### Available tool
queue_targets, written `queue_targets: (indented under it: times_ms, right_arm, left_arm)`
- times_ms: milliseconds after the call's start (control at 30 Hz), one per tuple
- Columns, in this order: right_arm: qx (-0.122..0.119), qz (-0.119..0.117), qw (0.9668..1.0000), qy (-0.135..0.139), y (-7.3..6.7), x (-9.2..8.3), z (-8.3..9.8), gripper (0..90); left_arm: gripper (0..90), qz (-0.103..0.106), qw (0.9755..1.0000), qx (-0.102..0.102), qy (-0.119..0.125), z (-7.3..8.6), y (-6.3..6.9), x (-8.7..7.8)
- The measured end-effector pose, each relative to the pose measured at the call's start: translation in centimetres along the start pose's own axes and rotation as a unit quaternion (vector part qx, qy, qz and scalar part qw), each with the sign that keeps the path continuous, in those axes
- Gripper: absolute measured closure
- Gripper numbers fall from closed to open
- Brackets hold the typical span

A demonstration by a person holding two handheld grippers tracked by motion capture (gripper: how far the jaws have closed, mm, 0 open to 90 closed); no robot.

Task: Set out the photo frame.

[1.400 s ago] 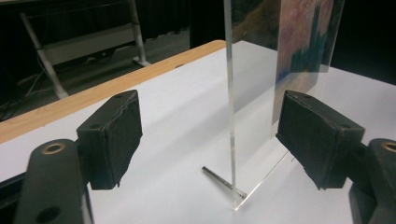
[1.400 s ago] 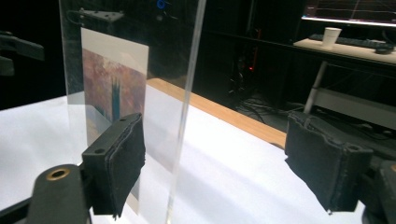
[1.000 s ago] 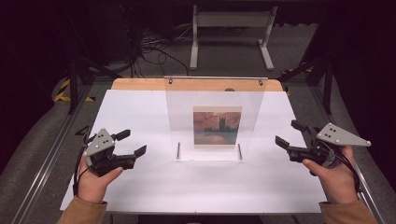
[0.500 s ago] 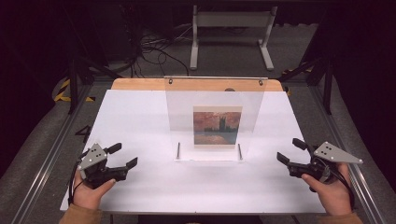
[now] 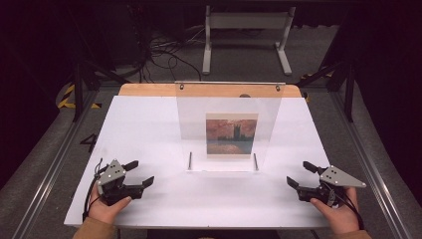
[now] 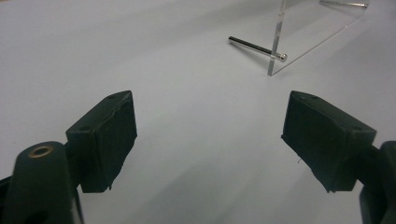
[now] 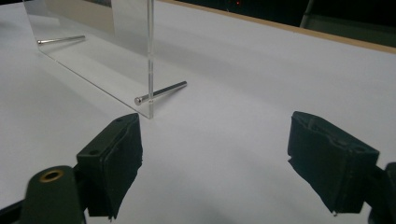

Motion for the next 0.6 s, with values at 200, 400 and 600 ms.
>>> queue_targets:
  times_ms: [200, 400, 600]
  right_arm:
    - [0.000, -0.003, 0.9999, -0.016, -0.27, 0.47, 0.52, 17.9]
    - [0.001, -0.005, 0.9997, -0.023, -0.23, 0.61, 0.51, 17.3]
    - [0.003, -0.003, 0.9998, -0.020, -0.25, 0.54, 0.48, 17.3]
  left_arm:
    - [18.2, 0.000, 1.0000, 0.003, -0.006, -0.04, 0.02, 0.12]
    - [18.2, 0.003, 1.0000, -0.005, -0.004, -0.01, -0.11, 0.11]
    - [18.1, 0.001, 1.0000, -0.006, -0.002, -0.03, -0.09, 0.07]
Point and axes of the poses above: each handheld gripper's, and its own axes: x roughly forward along the jaws, z roughly out of its underside, y roughly to its right, the point moved 1 cm from there along x, roughly forward along the jaws, and after that the axes turned 5 degrees about -y, right-handed, at the moved point
